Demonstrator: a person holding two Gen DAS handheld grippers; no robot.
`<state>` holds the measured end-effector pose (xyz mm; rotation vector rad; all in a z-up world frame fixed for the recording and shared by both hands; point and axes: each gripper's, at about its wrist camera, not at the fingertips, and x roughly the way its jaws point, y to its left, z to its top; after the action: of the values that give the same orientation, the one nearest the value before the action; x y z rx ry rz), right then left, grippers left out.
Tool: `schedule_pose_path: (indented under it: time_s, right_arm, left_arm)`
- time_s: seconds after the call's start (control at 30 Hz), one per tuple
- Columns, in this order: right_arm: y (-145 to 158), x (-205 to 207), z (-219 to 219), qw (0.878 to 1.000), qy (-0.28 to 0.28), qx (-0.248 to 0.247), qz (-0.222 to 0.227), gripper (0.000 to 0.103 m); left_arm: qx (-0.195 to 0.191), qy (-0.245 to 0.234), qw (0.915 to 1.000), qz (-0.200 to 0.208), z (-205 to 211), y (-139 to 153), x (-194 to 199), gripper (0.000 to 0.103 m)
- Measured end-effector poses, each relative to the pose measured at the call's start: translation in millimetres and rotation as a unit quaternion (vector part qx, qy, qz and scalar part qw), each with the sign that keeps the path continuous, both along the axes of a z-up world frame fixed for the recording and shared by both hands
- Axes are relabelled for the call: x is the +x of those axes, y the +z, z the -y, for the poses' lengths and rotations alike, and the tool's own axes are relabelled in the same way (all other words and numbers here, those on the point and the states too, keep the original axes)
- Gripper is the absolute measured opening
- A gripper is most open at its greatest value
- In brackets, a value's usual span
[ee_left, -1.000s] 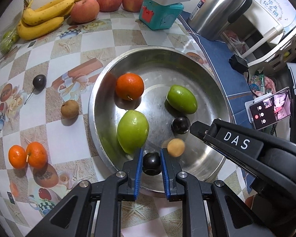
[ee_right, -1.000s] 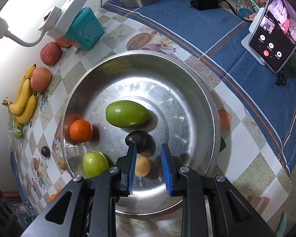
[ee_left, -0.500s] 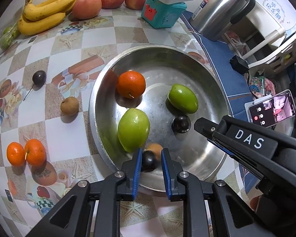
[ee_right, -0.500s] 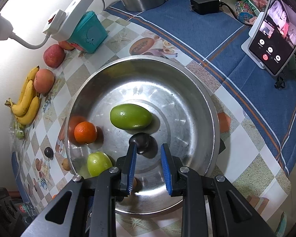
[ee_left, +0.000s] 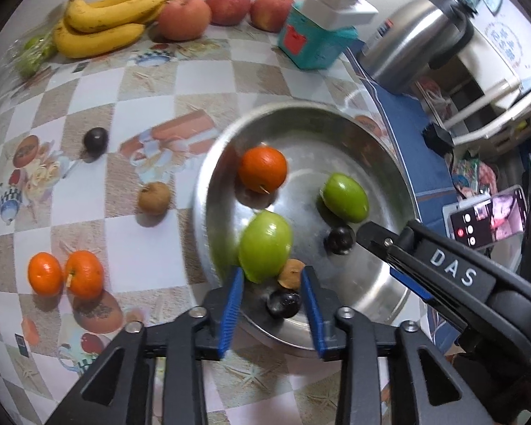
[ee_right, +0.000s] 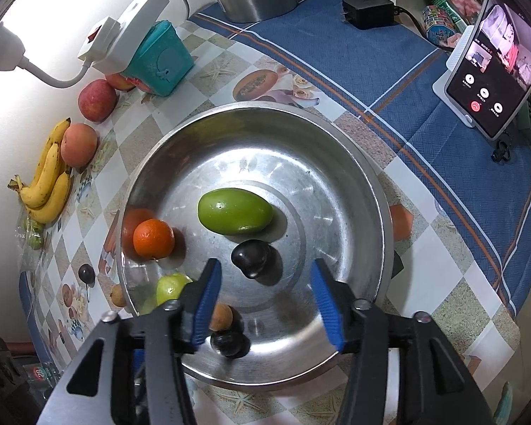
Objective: Organize fruits
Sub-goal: 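Open the left tool to drop the plum while the right tool drops the tan fruit into the basin, then withdraw both open tools from the basin back toward the loose fruit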
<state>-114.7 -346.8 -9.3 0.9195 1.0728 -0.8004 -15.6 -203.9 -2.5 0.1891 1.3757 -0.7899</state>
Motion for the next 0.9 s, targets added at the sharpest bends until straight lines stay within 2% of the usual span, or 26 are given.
schedule_pose_path:
  time_s: [0.07, 0.2, 0.27, 0.5, 0.63, 0.9]
  right_arm:
    - [-0.2, 1.2, -0.3, 1.000, 0.003, -0.001, 0.000, 0.058]
    - [0.4, 4.0, -1.7, 1.000, 0.009, -0.003, 0.003, 0.063]
    - [0.8, 5.7, -3.0, 1.000, 0.013, -0.005, 0.003, 0.064]
    - [2.1, 13.3, -10.1, 0.999, 0.031, -0.010, 0.002, 0.065]
    - [5.6, 19.6, -17.2, 0.999, 0.046, -0.016, 0.002, 0.065]
    - [13.1, 33.6, -31.9, 0.997, 0.078, -0.030, 0.005, 0.065]
  left_arm:
    - [0.000, 0.013, 0.9999, 0.005, -4.8, 2.9, 6.7, 0.053]
    - [0.001, 0.044, 0.9989, 0.014, -18.2, 7.8, 22.1, 0.057]
    - [0.002, 0.065, 0.9977, 0.019, -27.9, 9.7, 30.1, 0.063]
    - [0.014, 0.150, 0.9876, 0.046, -62.8, 17.2, 61.5, 0.067]
    - [0.015, 0.182, 0.9818, 0.051, -81.2, 20.6, 73.8, 0.069]
    - [0.016, 0.219, 0.9743, 0.052, -101.5, 20.4, 88.0, 0.077]
